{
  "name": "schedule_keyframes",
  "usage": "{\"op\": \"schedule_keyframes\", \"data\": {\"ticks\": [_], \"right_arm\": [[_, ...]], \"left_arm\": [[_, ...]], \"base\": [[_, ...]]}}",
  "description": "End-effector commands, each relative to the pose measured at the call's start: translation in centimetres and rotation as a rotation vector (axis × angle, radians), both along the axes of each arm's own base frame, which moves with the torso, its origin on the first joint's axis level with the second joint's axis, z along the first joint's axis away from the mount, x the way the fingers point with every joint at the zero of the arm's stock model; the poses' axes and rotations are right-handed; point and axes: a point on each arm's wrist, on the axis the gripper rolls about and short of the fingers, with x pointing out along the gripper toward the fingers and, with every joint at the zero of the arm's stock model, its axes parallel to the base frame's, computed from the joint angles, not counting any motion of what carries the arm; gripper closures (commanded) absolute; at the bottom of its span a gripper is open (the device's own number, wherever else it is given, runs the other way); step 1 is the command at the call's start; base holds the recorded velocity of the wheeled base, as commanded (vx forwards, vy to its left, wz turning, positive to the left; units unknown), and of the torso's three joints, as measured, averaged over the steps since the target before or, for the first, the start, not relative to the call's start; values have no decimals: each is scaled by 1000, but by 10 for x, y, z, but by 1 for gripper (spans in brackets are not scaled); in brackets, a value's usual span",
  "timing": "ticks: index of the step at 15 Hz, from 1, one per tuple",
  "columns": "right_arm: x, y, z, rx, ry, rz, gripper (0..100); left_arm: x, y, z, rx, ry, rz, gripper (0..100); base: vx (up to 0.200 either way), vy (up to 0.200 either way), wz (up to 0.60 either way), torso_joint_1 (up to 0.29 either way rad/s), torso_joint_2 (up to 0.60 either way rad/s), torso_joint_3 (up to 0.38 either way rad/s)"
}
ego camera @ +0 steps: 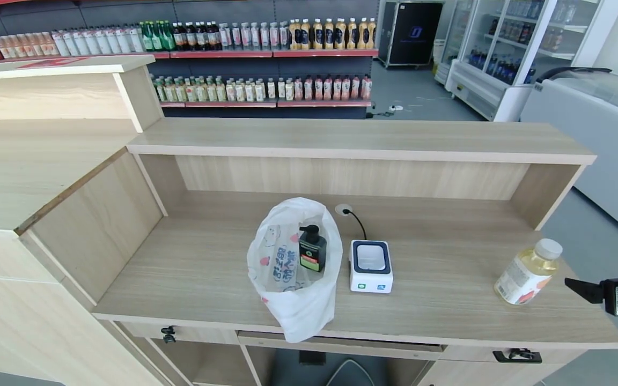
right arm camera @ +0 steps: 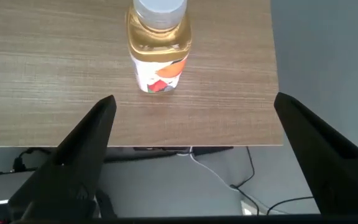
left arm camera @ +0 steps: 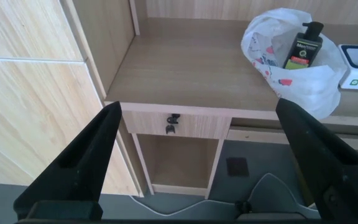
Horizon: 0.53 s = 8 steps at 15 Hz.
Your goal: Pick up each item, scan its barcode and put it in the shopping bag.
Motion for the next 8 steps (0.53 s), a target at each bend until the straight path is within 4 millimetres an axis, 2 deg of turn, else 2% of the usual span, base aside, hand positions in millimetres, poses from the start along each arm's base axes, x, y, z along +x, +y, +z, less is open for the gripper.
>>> {"op": "schedule_keyframes", "data": {"ticks": [1, 8], "right_arm": [[6, -8, -15, 21, 32, 2, 0], [25, -24, -42, 40, -3, 35, 0]], "left_arm": [[0, 0, 0, 0, -1, 0, 0], [0, 0, 0, 0, -1, 0, 0]], "base": [[0, 0, 0, 0, 0, 0], [0, 0, 0, 0, 0, 0]]}}
